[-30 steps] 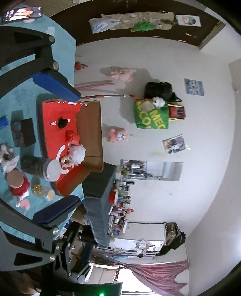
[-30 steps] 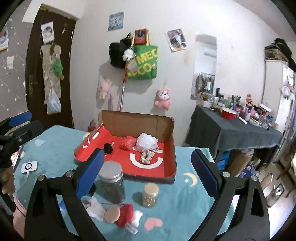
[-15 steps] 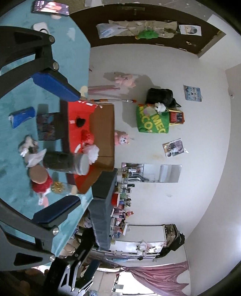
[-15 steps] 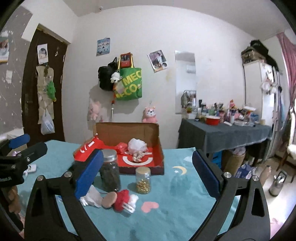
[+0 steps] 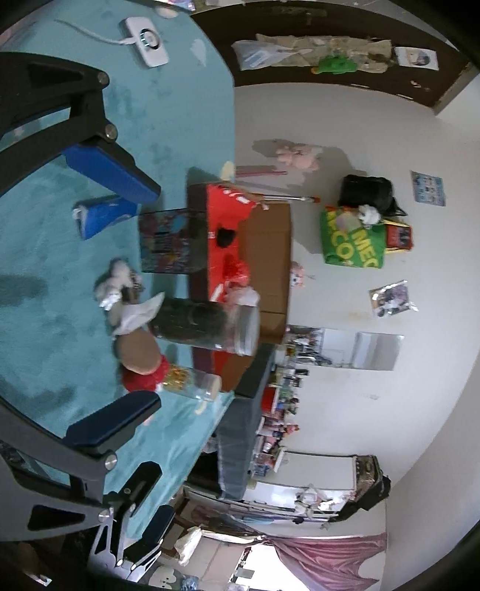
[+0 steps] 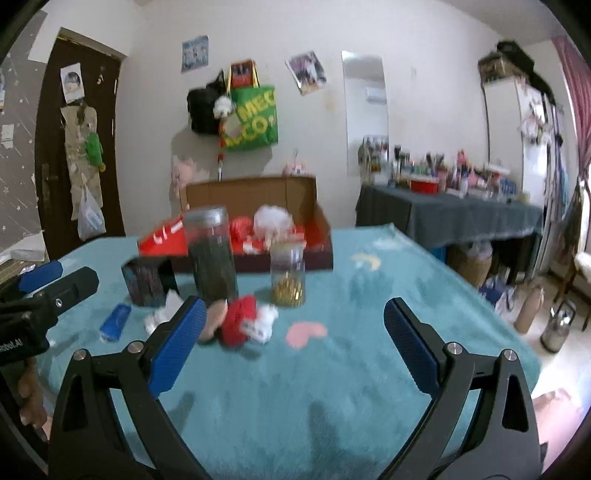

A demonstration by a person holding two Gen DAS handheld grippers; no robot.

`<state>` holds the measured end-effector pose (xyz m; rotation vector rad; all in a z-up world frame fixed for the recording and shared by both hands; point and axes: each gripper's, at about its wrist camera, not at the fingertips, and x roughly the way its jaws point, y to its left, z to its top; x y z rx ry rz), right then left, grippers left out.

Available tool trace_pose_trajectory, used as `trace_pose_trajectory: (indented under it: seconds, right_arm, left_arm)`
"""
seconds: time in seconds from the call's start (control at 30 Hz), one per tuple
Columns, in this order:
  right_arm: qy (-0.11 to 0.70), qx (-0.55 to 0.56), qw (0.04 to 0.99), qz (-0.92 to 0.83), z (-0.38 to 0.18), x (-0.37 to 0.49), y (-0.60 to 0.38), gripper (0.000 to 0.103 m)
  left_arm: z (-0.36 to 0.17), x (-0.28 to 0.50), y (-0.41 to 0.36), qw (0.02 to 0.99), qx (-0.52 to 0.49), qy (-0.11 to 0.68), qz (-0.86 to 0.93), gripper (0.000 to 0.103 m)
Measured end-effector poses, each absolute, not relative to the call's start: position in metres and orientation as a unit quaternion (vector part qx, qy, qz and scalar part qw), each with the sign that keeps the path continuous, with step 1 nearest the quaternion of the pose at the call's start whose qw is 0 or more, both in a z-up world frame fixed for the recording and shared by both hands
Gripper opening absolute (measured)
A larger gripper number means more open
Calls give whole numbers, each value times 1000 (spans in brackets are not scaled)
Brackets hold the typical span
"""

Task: Organize soft objects
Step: 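Grasp the blue rolled cloth with the left tool while the right tool grasps the small white fluffy piece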

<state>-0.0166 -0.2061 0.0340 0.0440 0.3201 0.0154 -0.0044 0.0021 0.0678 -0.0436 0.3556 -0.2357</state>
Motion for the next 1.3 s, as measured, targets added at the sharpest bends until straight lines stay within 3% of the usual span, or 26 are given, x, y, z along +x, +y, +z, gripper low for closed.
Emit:
trace_pose_trajectory:
  seconds: [0.47,1.03,1.3]
  right_arm:
    - [219,11,976,-9,-5,10,-207,99]
    - [264,11,964,6,-11,44,-198,99]
    - [288,19,957,24,1,68,-198,99]
  left_arm:
    - [22,24,3,958,-33,266,-106,103]
    - [21,50,45,940,-68,327,-66,103]
    - [18,68,58,926,-67,367,-62,89]
